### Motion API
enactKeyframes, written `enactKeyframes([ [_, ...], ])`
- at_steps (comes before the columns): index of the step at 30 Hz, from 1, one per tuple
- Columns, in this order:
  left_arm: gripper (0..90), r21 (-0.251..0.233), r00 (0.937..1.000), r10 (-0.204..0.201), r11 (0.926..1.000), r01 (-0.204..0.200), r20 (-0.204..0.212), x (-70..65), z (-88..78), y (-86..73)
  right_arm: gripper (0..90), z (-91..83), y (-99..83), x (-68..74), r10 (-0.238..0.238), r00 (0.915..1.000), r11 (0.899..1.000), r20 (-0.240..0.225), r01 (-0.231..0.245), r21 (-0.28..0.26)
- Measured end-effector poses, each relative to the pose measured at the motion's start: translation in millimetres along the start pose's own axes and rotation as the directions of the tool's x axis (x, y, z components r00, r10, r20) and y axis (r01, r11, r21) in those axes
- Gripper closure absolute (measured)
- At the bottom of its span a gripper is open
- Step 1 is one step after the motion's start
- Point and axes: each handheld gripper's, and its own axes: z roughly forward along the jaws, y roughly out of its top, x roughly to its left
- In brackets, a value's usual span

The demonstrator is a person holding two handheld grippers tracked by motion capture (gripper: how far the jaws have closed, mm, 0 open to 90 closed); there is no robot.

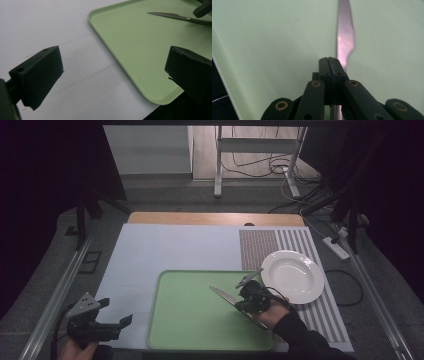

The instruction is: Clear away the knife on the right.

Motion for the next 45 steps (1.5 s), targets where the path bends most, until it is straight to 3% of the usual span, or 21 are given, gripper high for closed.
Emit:
enactKeyframes([
  [5,1.6,-0.002,1.0,-0.005,1.0,0.005,0.002,0.7,-0.2,-0.2,90.0,28.1,26.1,8.3,-0.121,0.9926,0.992,-0.004,0.121,0.024],
  [10,1.6,-0.001,1.0,-0.001,1.0,0.001,0.001,0.4,-0.3,-0.4,90.0,45.7,41.4,7.2,-0.147,0.9891,0.989,-0.005,0.148,0.023],
  [13,1.6,-0.002,1.0,0.0,1.0,0.0,0.001,0.4,-0.6,-0.6,90.0,44.7,43.1,0.6,-0.155,0.9868,0.988,0.046,0.154,0.031],
  [19,1.7,-0.001,1.0,0.007,1.0,-0.007,0.002,-0.4,-0.4,-0.4,90.0,33.3,31.9,-25.2,-0.081,0.9927,0.996,0.089,0.077,0.043],
  [24,1.7,-0.002,1.0,0.005,1.0,-0.005,0.004,0.0,-0.5,-0.4,90.0,23.3,18.2,-43.4,0.003,0.9975,0.999,0.071,-0.005,0.035],
  [37,1.7,-0.001,1.0,0.003,1.0,-0.003,0.005,0.1,-0.4,-0.4,90.0,3.8,-10.0,-60.9,0.064,0.9922,0.996,0.107,-0.069,0.048],
  [45,1.8,0.0,1.0,0.002,1.0,-0.002,0.004,0.1,-0.2,-0.3,90.0,-1.7,-18.1,-63.4,0.091,0.9881,0.994,0.123,-0.099,0.053],
])
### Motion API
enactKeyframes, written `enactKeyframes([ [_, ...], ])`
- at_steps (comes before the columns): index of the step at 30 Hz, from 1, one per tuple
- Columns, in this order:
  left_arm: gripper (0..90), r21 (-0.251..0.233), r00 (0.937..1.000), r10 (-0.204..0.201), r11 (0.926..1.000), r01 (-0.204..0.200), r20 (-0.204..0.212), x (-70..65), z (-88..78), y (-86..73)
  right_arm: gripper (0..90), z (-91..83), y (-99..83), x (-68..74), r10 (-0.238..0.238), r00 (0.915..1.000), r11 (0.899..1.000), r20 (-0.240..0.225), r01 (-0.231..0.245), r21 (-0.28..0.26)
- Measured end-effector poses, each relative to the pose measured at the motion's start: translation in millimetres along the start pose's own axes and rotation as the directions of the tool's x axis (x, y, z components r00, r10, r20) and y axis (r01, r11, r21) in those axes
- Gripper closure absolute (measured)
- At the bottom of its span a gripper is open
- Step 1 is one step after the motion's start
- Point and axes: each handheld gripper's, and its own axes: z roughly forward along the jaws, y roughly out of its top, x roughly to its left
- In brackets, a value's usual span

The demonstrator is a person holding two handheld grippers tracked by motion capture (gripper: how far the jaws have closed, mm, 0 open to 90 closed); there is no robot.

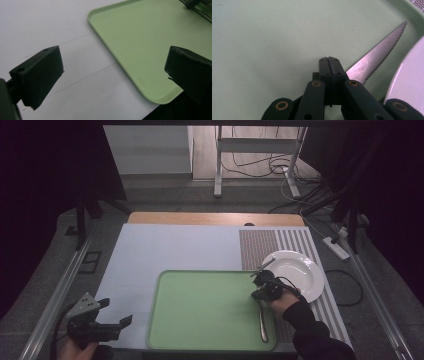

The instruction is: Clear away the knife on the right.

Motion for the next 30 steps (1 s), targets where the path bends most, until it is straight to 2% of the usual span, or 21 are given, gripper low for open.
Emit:
enactKeyframes([
  [6,1.8,0.0,1.0,0.0,1.0,0.0,0.0,-0.1,0.1,0.1,88.3,-0.1,1.7,1.5,0.021,0.9998,1.0,0.006,-0.021,0.01],
  [11,1.8,-0.001,1.0,-0.002,1.0,0.002,0.001,0.2,0.0,0.0,81.0,-3.8,5.1,6.0,0.04,0.9992,0.999,-0.007,-0.041,-0.029],
  [19,1.8,0.0,1.0,-0.003,1.0,0.003,0.0,0.2,0.0,0.0,62.5,-13.3,9.6,15.3,0.027,0.9996,0.996,-0.008,-0.027,-0.08],
  [30,1.8,0.001,1.0,-0.003,1.0,0.003,-0.001,0.1,0.1,0.1,32.7,-34.3,9.4,21.9,0.015,0.9998,0.986,-0.01,-0.017,-0.167],
])
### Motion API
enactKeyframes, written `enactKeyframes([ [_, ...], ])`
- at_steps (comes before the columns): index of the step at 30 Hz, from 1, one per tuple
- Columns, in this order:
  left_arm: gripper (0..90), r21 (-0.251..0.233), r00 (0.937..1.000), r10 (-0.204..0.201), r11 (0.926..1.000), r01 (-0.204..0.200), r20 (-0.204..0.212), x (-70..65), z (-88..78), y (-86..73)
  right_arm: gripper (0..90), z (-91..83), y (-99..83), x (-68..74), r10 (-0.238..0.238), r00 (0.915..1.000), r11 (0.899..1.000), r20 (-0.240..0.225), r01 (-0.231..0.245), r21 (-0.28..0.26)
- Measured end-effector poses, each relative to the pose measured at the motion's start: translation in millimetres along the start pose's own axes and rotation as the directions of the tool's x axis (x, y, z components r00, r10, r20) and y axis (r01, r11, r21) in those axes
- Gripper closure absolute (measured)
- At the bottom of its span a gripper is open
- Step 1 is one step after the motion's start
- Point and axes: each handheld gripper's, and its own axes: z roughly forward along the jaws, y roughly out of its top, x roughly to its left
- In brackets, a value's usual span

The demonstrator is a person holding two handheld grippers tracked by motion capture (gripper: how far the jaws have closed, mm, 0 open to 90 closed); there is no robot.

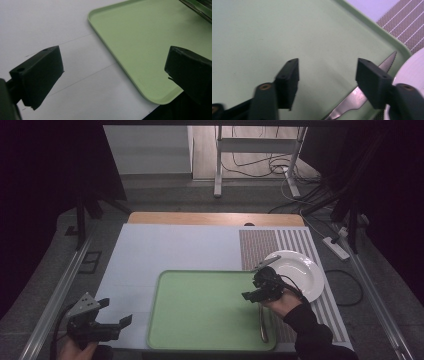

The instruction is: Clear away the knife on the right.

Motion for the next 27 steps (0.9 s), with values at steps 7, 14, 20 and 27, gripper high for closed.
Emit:
enactKeyframes([
  [7,1.8,0.0,1.0,0.0,1.0,0.0,0.0,0.1,0.0,0.0,19.4,-5.9,-3.4,4.0,-0.027,0.9996,0.999,-0.005,0.027,-0.019],
  [14,1.8,0.0,1.0,0.0,1.0,0.0,0.0,0.0,0.0,0.0,9.2,-9.6,-10.6,4.3,-0.027,0.9995,0.998,-0.017,0.026,-0.049],
  [20,1.8,0.0,1.0,0.0,1.0,0.0,0.0,0.0,0.0,0.0,2.8,-10.9,-16.7,3.4,-0.026,0.9996,0.998,-0.013,0.025,-0.051],
  [27,1.8,0.001,1.0,0.0,1.0,0.0,0.0,-0.1,0.1,0.1,0.0,-13.5,-27.6,2.9,-0.032,0.999,0.998,0.031,0.033,-0.043],
])
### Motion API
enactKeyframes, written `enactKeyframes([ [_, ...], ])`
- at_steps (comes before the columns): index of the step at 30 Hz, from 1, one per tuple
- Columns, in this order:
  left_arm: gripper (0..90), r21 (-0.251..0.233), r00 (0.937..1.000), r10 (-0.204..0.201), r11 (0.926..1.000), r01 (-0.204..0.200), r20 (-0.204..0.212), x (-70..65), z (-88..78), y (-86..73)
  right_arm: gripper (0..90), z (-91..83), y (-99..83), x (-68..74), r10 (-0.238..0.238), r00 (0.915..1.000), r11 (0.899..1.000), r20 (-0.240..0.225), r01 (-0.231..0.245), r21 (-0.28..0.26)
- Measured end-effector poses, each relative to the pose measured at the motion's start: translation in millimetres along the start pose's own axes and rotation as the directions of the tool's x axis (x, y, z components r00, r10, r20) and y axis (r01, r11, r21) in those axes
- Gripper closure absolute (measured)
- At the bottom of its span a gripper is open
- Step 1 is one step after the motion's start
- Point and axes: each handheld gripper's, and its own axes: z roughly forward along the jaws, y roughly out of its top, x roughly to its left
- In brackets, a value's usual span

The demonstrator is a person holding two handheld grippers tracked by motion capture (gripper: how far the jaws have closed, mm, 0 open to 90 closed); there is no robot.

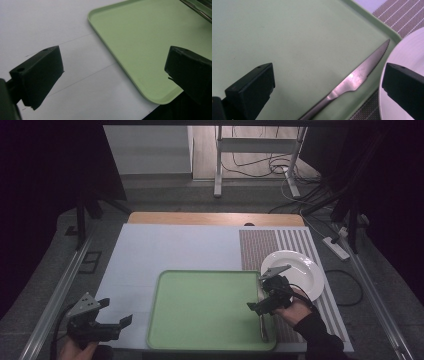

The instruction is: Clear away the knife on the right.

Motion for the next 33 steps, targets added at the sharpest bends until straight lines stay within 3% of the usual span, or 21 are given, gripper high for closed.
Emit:
enactKeyframes([
  [14,1.8,0.001,1.0,-0.001,1.0,0.001,0.0,0.1,0.1,0.0,0.0,-10.4,-14.5,-2.0,0.025,0.9997,1.0,0.001,-0.025,-0.015],
  [33,1.8,0.003,1.0,-0.003,1.0,0.003,-0.001,-0.1,0.4,0.1,0.0,-42.9,-47.4,-9.3,0.134,0.9901,0.987,0.042,-0.13,-0.09],
])
